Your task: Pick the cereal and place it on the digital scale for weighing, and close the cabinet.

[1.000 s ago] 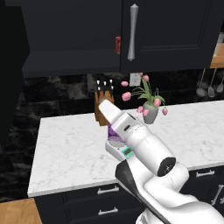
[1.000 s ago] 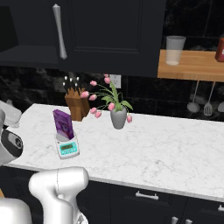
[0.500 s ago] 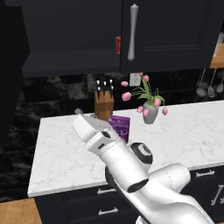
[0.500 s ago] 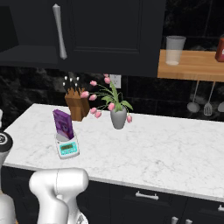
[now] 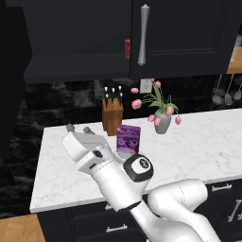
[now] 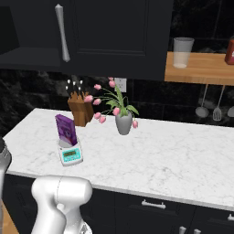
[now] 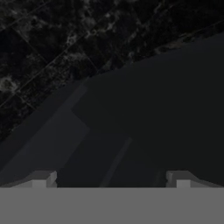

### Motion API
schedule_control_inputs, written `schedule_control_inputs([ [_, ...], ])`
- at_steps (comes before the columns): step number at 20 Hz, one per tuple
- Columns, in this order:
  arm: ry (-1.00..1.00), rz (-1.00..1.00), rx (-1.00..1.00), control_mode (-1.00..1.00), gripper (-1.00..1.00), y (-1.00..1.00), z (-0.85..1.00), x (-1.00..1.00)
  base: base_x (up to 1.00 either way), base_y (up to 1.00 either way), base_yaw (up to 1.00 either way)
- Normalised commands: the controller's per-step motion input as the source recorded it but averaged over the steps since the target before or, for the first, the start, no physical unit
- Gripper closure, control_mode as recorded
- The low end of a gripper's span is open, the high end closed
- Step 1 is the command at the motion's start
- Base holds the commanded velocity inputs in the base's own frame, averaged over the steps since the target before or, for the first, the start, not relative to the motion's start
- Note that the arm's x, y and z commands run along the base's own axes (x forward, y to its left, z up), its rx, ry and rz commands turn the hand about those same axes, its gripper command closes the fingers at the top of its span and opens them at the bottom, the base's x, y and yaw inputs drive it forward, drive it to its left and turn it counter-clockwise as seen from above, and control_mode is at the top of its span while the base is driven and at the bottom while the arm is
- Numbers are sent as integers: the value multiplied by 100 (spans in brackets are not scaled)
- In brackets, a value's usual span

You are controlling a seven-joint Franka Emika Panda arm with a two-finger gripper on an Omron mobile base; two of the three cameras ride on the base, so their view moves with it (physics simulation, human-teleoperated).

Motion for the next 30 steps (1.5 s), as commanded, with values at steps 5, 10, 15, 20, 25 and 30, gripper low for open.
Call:
schedule_control_inputs([
  [5, -6, 0, 3, -100, -100, 60, -8, 0, 0, 0, 0],
  [10, -6, 0, 1, -100, -100, 62, -2, -9, 0, 0, 0],
  [15, 0, 0, 3, -100, -100, 45, 0, -53, 0, 0, 0],
  [20, 0, 0, 10, -100, -100, 38, 0, -70, 0, 0, 0],
  [25, 0, 0, 18, -100, -100, 44, 0, -67, 0, 0, 0],
  [30, 0, 0, 29, -100, -100, 65, 0, -56, 0, 0, 0],
])
